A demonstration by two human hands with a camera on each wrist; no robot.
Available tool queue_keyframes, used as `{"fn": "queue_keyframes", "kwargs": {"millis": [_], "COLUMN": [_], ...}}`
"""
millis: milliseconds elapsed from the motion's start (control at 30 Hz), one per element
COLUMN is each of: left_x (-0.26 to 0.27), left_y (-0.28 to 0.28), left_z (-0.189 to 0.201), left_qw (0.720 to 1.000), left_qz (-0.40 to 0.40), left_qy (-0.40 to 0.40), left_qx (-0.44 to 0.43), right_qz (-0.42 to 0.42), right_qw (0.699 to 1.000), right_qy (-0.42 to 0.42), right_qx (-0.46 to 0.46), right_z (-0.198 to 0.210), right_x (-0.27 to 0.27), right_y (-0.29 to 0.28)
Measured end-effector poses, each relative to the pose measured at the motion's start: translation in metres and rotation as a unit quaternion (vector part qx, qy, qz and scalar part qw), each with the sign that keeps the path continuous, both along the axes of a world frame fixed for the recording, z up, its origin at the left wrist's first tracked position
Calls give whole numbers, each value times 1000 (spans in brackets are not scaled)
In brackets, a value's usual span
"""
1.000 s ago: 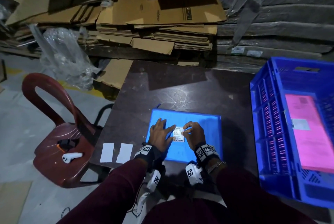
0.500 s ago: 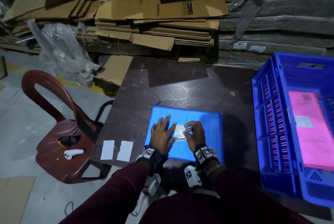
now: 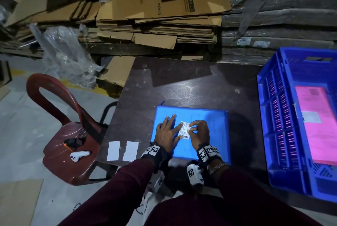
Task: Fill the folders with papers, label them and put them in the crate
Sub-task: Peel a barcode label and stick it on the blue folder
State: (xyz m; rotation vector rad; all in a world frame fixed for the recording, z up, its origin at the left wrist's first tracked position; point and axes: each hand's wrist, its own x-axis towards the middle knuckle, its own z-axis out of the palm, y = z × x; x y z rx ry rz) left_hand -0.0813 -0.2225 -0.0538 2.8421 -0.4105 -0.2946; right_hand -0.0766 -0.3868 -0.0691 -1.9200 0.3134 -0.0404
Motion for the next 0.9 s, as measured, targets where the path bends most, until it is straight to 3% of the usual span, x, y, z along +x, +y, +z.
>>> {"fn": "queue_keyframes", "kwargs": {"millis": [600, 767, 900], "left_x": [11, 10, 6], "left_y": [-3, 1, 0], "left_z": [2, -3, -3], "left_qw": [997, 995, 994], "left_qz": [-4, 11, 12], "left_qy": [51, 62, 70], "left_qx": [62, 74, 81], "right_qz": [142, 176, 190], "right_qw": [982, 923, 894], "right_qy": [-39, 22, 50], "right_qx": [-118, -342, -402], "right_z": [5, 4, 8], "right_x": [2, -5, -12], "right_y": [-11, -7, -18]}}
